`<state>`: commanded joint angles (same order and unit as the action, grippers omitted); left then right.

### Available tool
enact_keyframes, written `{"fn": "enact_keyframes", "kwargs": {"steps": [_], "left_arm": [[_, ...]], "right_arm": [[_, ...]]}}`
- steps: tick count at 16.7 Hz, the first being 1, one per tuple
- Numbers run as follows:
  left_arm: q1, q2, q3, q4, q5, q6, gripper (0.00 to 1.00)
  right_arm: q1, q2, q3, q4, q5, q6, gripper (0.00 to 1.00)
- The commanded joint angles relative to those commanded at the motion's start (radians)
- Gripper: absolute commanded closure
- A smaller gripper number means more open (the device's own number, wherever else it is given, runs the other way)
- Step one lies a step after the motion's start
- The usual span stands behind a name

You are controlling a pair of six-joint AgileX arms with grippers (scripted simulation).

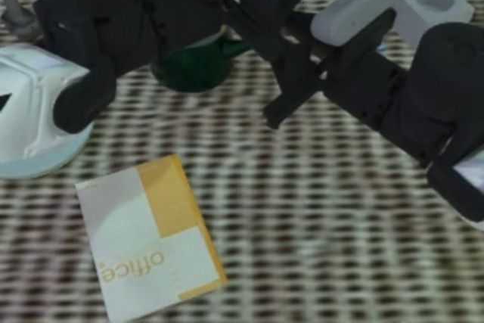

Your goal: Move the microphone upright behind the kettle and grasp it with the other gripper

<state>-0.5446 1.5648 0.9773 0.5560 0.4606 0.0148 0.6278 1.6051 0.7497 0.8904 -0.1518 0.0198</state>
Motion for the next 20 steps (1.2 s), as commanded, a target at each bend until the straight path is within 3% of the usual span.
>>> {"fn": "enact_keyframes", "kwargs": {"steps": [5, 14, 20], "left_arm": [[0.000, 0.000, 0.000, 0.000, 0.000, 0.000, 0.98], [0.000, 0.000, 0.000, 0.000, 0.000, 0.000, 1.00], [0.000, 0.000, 0.000, 0.000, 0.000, 0.000, 1.00]], "right_arm": [[0.000, 0.000, 0.000, 0.000, 0.000, 0.000, 1.00], [0.000, 0.000, 0.000, 0.000, 0.000, 0.000, 1.00], [0.000, 0.000, 0.000, 0.000, 0.000, 0.000, 0.55]]}}
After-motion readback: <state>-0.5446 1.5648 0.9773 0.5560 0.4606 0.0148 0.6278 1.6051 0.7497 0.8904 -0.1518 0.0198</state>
